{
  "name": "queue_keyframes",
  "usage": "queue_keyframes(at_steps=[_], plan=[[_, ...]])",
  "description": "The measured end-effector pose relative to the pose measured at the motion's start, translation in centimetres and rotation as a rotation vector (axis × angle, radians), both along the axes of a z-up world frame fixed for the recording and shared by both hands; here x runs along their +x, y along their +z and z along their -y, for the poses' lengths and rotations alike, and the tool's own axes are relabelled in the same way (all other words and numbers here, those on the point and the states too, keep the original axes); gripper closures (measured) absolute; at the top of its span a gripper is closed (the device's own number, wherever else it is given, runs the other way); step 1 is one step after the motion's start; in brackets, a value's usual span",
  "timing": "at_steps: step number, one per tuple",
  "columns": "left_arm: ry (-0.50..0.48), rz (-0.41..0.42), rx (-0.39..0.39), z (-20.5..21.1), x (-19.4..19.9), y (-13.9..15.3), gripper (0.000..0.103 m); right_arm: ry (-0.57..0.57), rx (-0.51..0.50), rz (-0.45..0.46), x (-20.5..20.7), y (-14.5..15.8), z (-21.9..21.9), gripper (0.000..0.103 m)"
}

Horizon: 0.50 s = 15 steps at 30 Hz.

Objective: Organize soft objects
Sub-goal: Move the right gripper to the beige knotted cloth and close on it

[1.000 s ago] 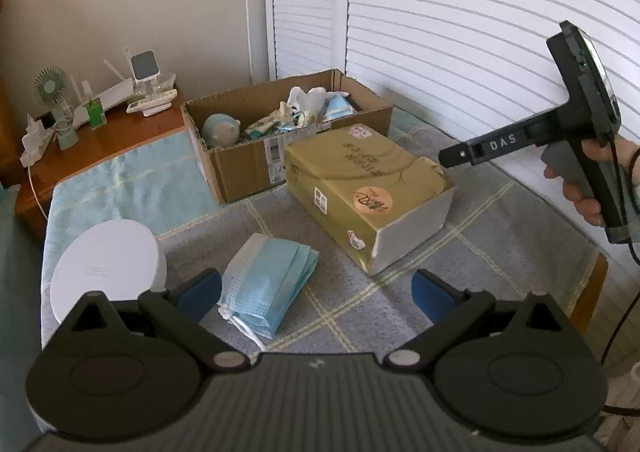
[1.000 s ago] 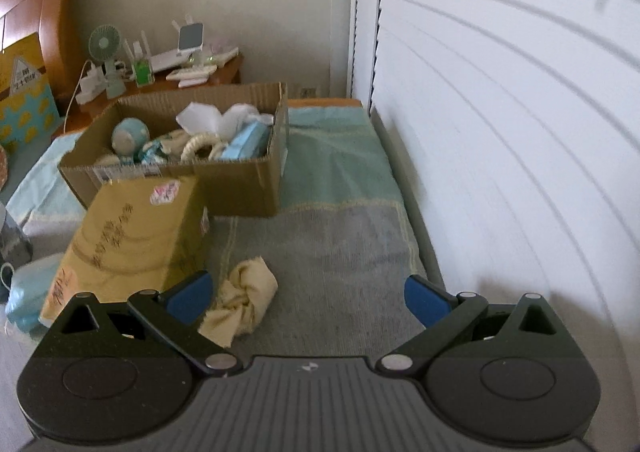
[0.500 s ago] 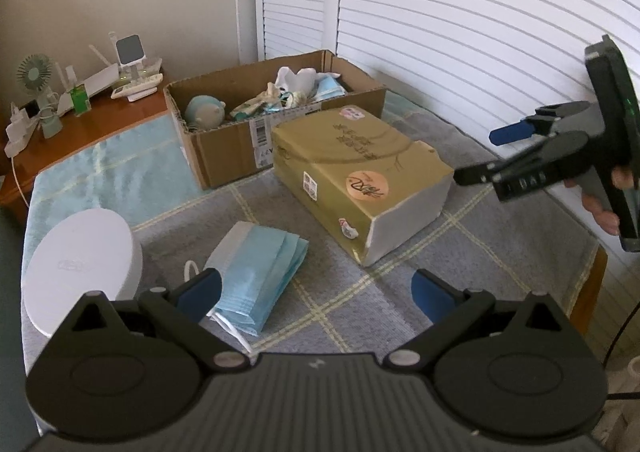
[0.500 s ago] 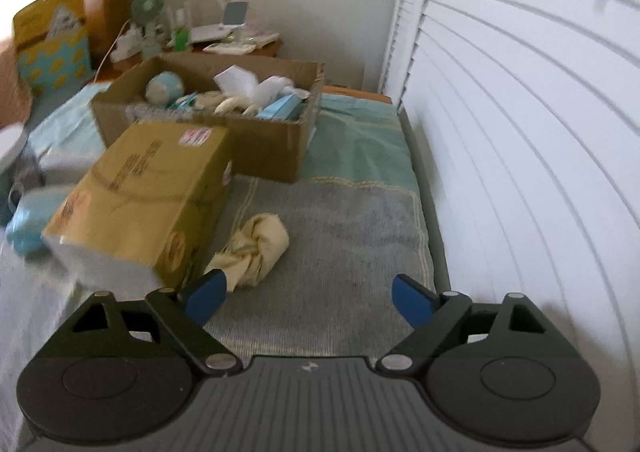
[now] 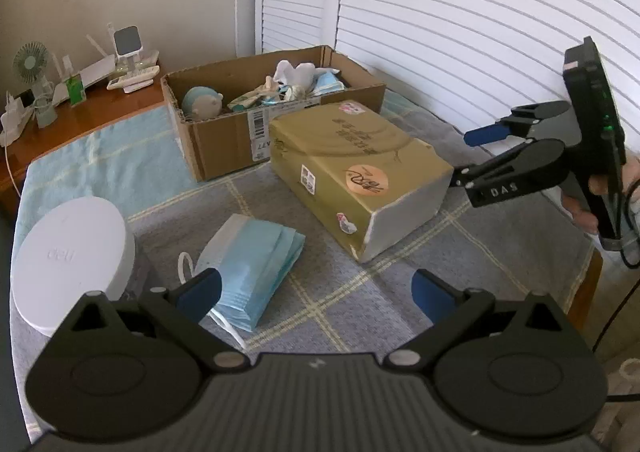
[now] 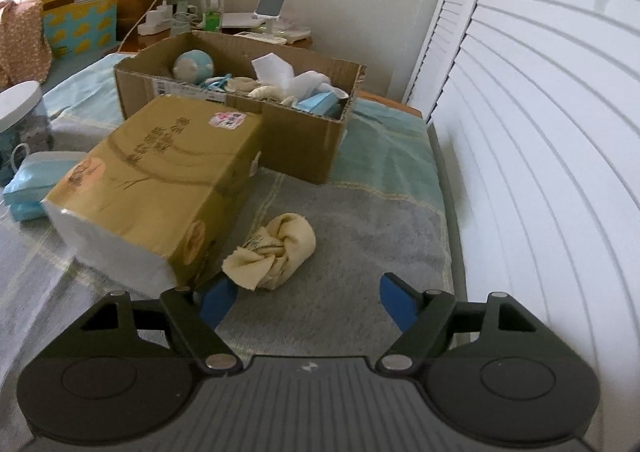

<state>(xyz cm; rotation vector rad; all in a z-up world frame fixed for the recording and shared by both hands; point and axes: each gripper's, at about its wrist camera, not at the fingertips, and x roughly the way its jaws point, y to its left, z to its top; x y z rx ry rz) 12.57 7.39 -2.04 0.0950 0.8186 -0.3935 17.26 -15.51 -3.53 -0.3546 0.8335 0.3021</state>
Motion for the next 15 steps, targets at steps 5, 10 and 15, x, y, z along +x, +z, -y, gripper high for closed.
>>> queue_keyframes(at_steps=[5,10,15], plan=[[0.001,-0.006,-0.007,-0.2,0.2,-0.2,0.002,-0.053,-0.006,0.011,0.7,0.0,1.1,0.022],[-0.007,-0.013,-0.008,0.0,0.6,-0.4,0.002,-0.019,0.024,0.002,0.4,0.0,1.1,0.033],[-0.008,-0.021,-0.008,0.0,0.8,-0.6,0.002,0.050,0.049,-0.019,0.2,-0.4,0.1,0.043]])
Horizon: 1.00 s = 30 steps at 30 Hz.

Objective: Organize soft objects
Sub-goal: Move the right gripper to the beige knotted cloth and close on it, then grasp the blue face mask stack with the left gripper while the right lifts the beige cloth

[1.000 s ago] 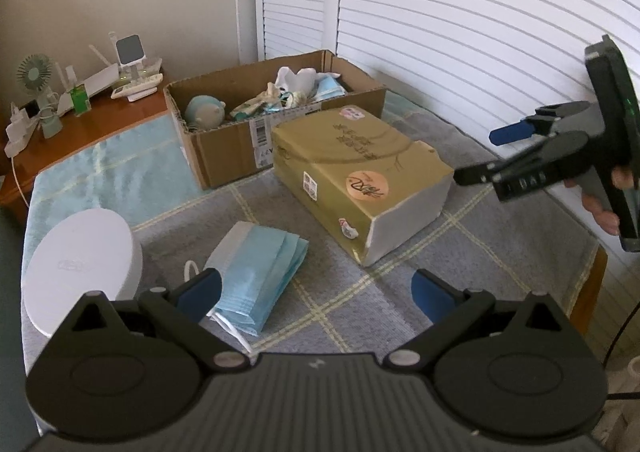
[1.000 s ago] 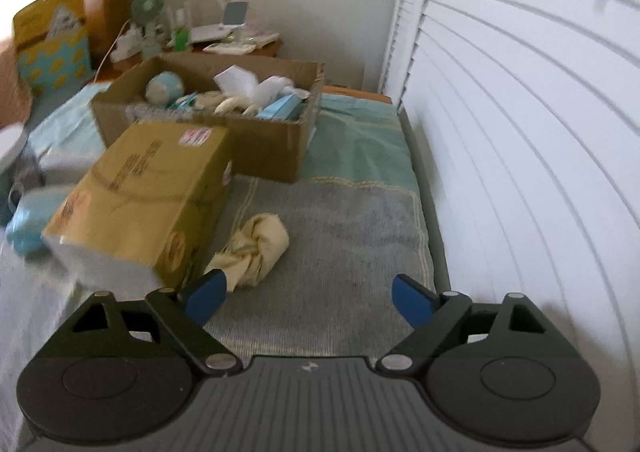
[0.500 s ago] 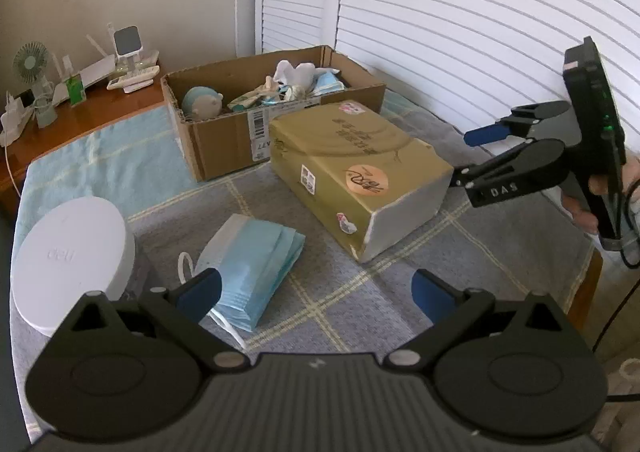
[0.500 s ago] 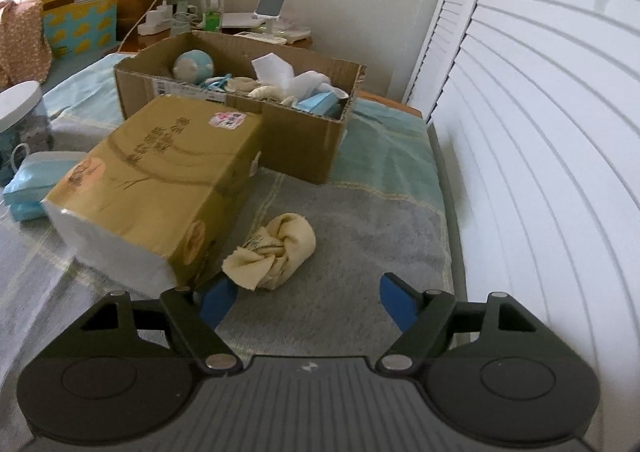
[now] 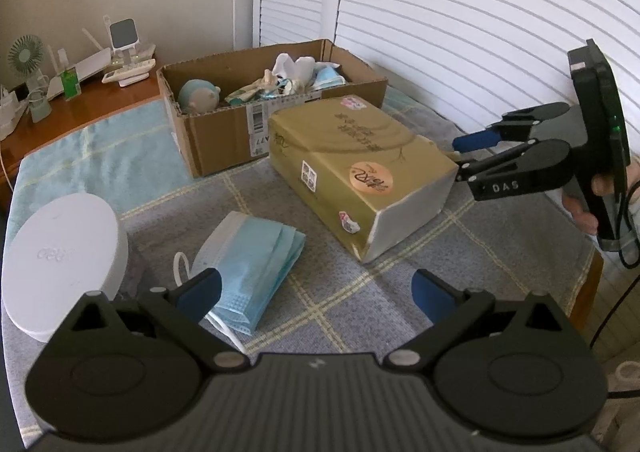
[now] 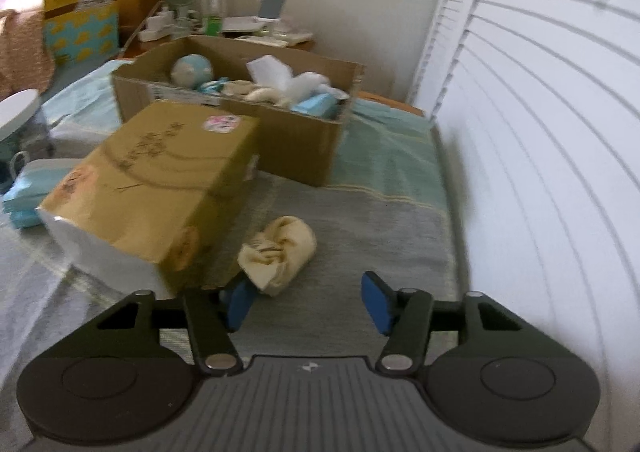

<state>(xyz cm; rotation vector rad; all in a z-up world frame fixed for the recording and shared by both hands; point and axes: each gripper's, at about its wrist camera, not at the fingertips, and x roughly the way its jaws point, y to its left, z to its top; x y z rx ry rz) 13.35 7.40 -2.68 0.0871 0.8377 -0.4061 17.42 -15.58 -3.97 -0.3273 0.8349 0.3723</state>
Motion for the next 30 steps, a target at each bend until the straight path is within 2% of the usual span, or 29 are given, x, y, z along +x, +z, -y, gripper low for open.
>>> queue_keyframes(at_steps=[3,6,8,9,10,22,30], plan=[[0.003,-0.006,0.003,-0.1,0.1,-0.2,0.002,0.020,0.005,-0.010,0.2,-0.3,-0.4,0.051],[0.006,-0.013,0.004,-0.2,0.3,-0.4,0.002,0.026,0.010,-0.006,0.2,-0.4,-0.5,0.052],[0.010,-0.018,0.005,-0.1,0.5,-0.6,0.002,0.031,0.020,-0.006,0.3,-0.4,-0.5,0.060],[0.010,-0.020,0.004,-0.1,0.5,-0.6,0.002,0.036,0.034,-0.012,0.4,-0.3,-0.4,0.072],[0.008,-0.022,0.003,-0.1,0.6,-0.7,0.002,0.037,0.044,-0.015,0.3,-0.2,-0.4,0.077],[-0.012,-0.006,0.000,0.0,0.2,-0.3,0.002,-0.021,0.052,0.018,-1.5,1.5,0.3,0.080],[-0.016,0.012,0.002,0.0,0.5,0.0,0.003,-0.051,0.036,-0.019,-3.5,1.4,1.2,0.078]])
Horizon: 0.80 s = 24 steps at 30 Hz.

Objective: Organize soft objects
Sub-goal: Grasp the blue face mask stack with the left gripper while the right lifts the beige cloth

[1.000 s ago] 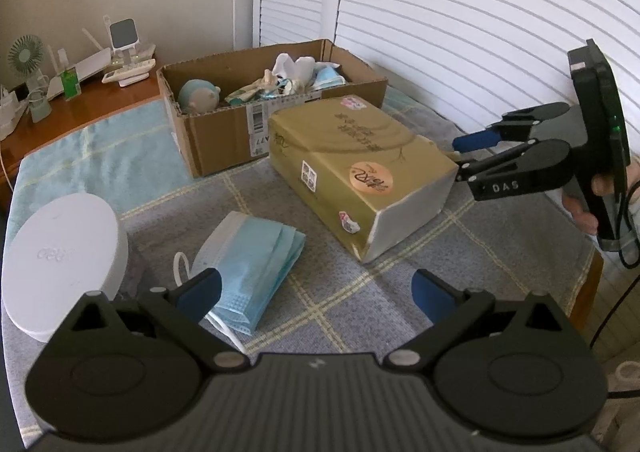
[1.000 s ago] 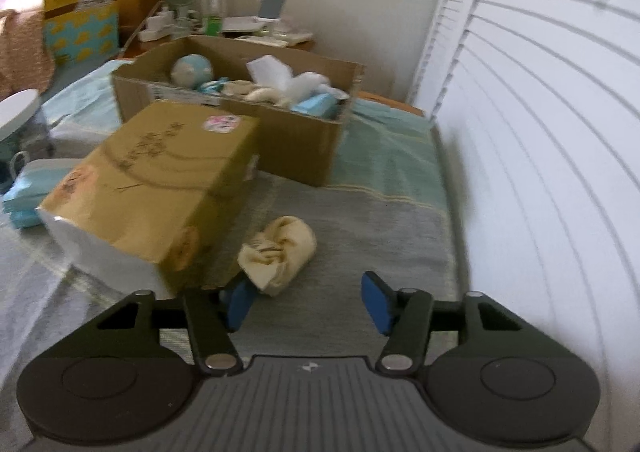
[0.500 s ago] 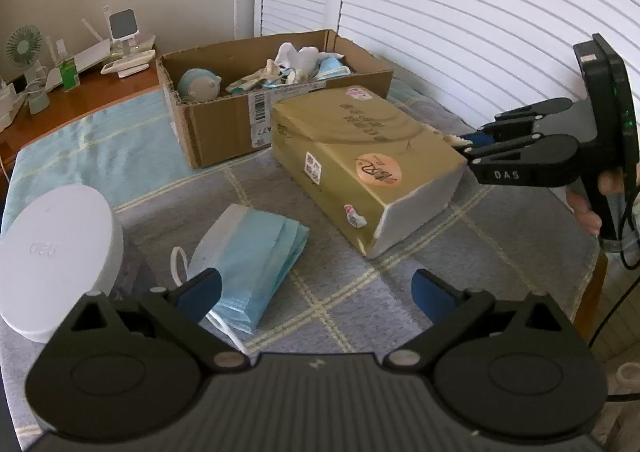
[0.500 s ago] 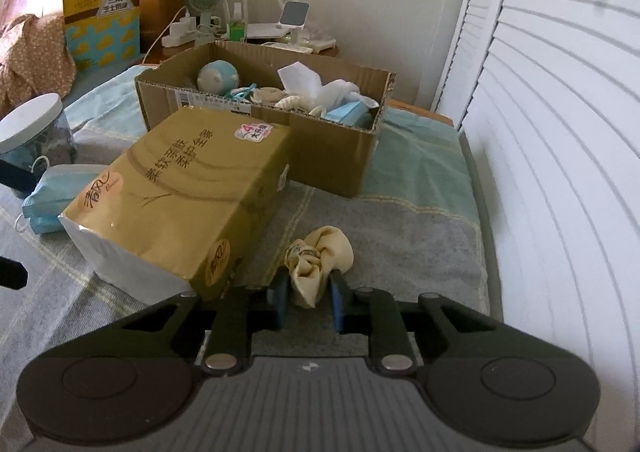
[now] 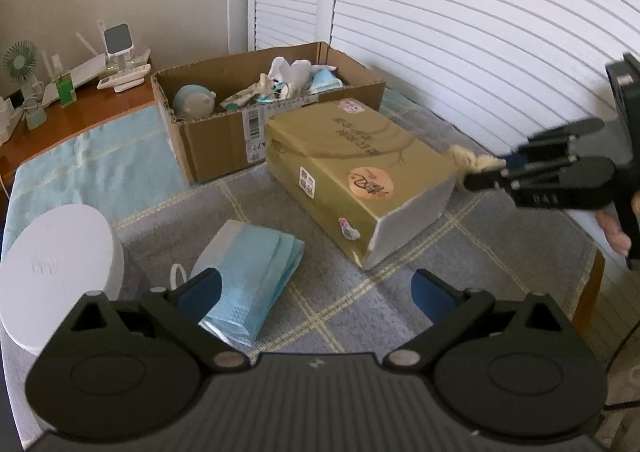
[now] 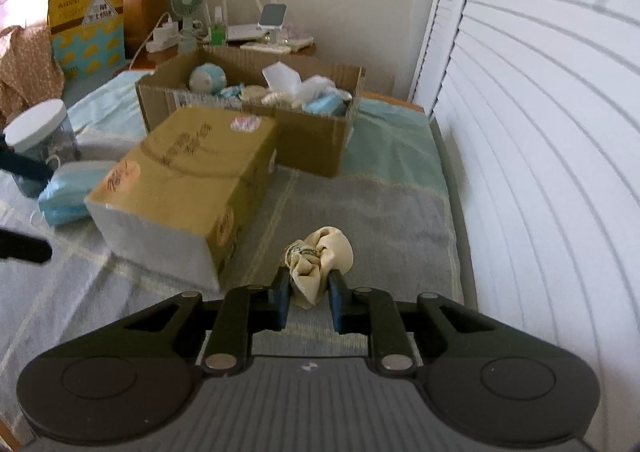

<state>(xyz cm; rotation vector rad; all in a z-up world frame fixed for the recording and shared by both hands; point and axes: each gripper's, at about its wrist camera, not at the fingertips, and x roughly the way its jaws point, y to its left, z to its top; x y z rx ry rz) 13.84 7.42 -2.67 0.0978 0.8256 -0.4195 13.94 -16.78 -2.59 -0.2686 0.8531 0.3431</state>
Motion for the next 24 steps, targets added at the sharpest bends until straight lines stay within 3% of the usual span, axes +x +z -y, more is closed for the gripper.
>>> queue_keyframes(at_steps=[5,7,9,12,14,20,24], plan=[[0.014,0.022,0.045,0.2,0.9,0.1,0.005,-0.007,0.009,-0.025,-0.5,-0.9,0.4,0.069],[0.015,0.028,0.065,0.2,1.3,0.2,0.005,-0.003,0.011,-0.031,-0.7,-1.2,0.4,0.060],[0.012,0.040,0.087,0.3,1.6,0.3,0.010,0.007,0.015,-0.034,-0.8,-1.5,0.3,0.052],[0.005,0.046,0.122,0.5,2.3,0.2,0.027,0.020,0.041,-0.037,-1.0,-1.7,0.3,0.038],[0.003,0.036,0.147,0.6,2.9,-0.3,0.038,0.025,0.048,-0.036,-1.0,-1.7,0.2,0.036],[-0.019,0.035,0.247,1.2,3.9,-1.6,0.038,0.036,0.063,-0.036,-1.1,-1.7,0.3,0.032],[-0.053,0.006,0.267,1.5,4.0,-1.9,0.038,0.037,0.070,-0.036,-1.0,-1.8,0.3,0.030]])
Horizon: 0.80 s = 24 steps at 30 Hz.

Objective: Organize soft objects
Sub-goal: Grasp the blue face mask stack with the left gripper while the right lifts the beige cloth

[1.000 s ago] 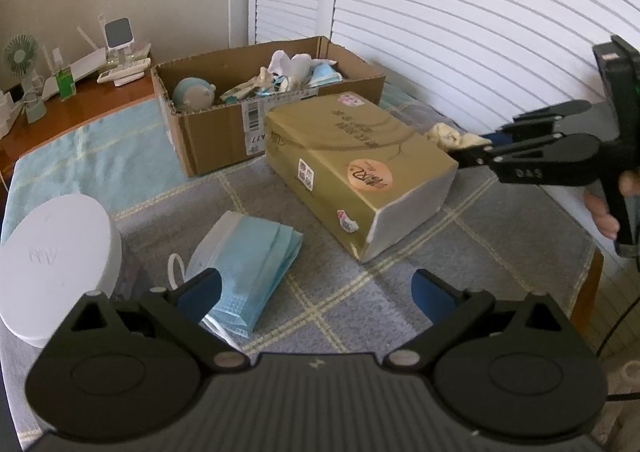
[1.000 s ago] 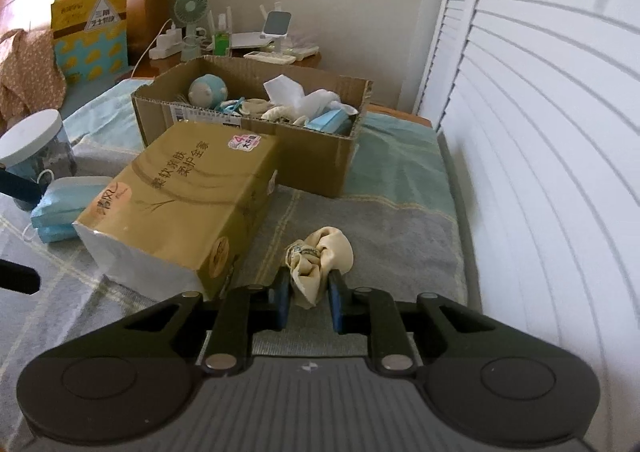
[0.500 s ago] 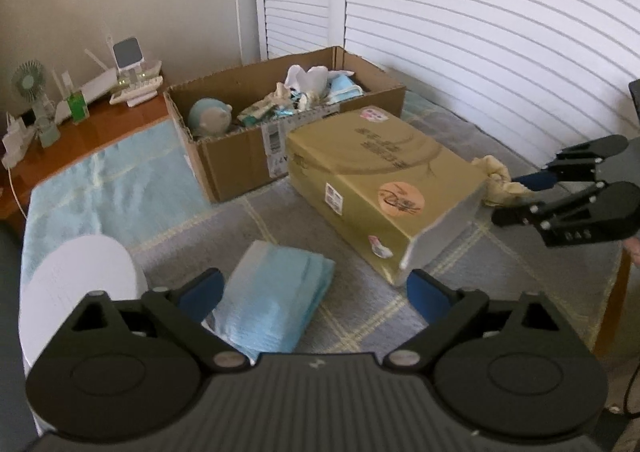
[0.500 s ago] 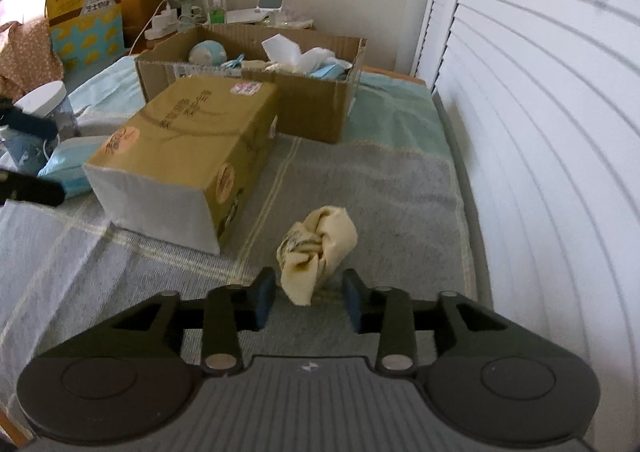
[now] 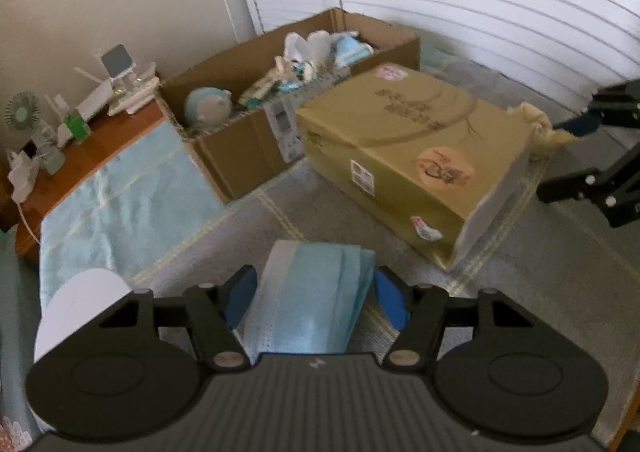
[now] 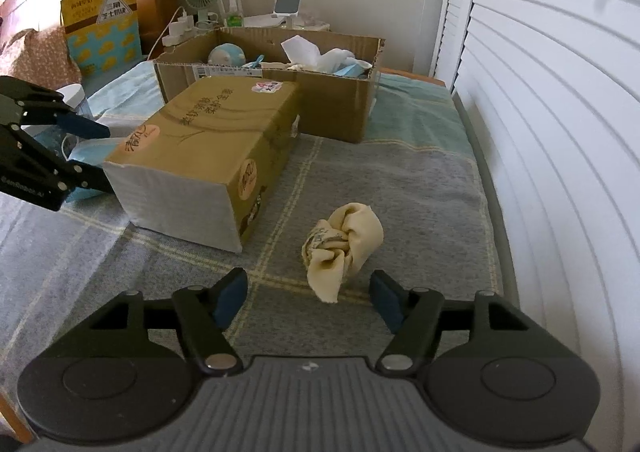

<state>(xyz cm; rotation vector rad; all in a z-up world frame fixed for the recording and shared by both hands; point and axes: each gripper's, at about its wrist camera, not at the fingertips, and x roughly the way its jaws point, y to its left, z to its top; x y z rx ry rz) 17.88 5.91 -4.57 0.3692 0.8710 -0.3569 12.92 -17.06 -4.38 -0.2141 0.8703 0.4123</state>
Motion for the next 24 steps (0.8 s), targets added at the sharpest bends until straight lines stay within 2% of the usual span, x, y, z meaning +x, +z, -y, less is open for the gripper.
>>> queue_keyframes(at_steps=[4,6,11,17,19,20,21,23,24], plan=[[-0.040,-0.064,-0.022,0.3,-0.6,-0.2,0.038,0.003,0.003,0.001,0.1,0.0,0.0,0.029],[-0.055,-0.063,-0.014,0.5,-0.9,-0.1,0.038,-0.002,0.008,0.002,0.1,0.0,0.1,0.029],[-0.010,-0.057,-0.015,-0.1,-0.4,-0.3,0.037,-0.025,0.013,0.013,0.5,-0.1,0.0,0.029],[-0.032,-0.037,0.025,0.2,0.1,-0.2,0.037,-0.035,-0.012,0.036,1.0,-0.1,-0.6,0.031],[-0.035,-0.048,0.021,0.2,0.3,-0.1,0.040,-0.047,-0.014,0.045,1.1,0.0,-0.6,0.038],[-0.038,-0.053,0.015,0.1,0.4,-0.2,0.045,-0.051,-0.016,0.045,1.1,0.0,-0.7,0.041],[-0.040,-0.061,0.003,0.0,0.4,-0.1,0.047,-0.051,-0.017,0.044,1.2,0.0,-0.7,0.049],[-0.033,-0.080,-0.023,-0.3,0.5,-0.1,0.060,-0.054,-0.023,0.042,1.3,0.0,-0.6,0.060],[-0.029,-0.085,-0.029,-0.4,0.6,-0.1,0.061,-0.060,-0.026,0.045,1.3,0.1,-0.6,0.064]])
